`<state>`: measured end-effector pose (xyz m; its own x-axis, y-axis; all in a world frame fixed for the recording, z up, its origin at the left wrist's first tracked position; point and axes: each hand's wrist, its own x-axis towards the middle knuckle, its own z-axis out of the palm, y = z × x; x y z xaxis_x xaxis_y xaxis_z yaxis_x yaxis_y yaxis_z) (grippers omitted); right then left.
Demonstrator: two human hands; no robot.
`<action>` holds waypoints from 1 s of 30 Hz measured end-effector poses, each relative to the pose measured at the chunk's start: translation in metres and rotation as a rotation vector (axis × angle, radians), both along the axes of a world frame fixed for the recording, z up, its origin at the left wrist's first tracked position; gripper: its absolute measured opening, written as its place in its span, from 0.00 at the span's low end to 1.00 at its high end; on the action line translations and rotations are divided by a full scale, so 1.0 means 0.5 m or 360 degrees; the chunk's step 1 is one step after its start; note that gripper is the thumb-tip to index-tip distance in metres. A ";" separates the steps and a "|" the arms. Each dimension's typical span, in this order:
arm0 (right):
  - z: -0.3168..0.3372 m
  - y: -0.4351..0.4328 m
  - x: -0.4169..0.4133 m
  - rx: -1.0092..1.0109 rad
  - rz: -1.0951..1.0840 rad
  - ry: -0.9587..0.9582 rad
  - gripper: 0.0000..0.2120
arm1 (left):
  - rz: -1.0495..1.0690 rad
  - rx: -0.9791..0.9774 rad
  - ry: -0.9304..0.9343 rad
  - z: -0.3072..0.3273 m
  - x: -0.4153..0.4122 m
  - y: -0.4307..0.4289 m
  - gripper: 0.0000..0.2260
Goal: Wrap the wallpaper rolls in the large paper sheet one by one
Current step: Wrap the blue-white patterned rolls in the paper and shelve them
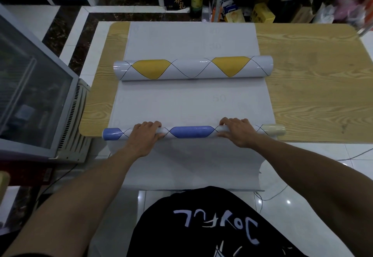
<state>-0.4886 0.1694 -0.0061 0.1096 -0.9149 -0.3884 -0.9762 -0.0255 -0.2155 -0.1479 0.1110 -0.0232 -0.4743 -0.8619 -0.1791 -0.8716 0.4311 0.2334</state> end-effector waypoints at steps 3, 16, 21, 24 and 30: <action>-0.005 0.000 0.004 -0.0061 0.0015 0.0060 0.20 | -0.0036 -0.0034 0.0026 -0.002 0.005 0.000 0.18; 0.011 -0.013 0.000 0.0034 0.0000 0.0062 0.21 | 0.0032 -0.0022 -0.0036 0.009 0.006 -0.004 0.21; 0.008 -0.006 -0.003 0.0027 0.0026 0.0001 0.25 | -0.0031 0.0035 -0.0044 0.005 0.011 -0.001 0.20; 0.004 -0.005 -0.006 -0.0002 0.0106 0.0050 0.33 | -0.0010 -0.0039 -0.0026 0.002 0.009 -0.008 0.17; -0.004 -0.014 -0.009 0.0073 0.0106 0.0020 0.26 | -0.0061 -0.0110 -0.0170 0.003 0.008 -0.009 0.19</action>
<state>-0.4930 0.1623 -0.0079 0.1643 -0.8870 -0.4315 -0.9753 -0.0806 -0.2056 -0.1441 0.1063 -0.0215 -0.4884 -0.8557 -0.1711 -0.8725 0.4763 0.1088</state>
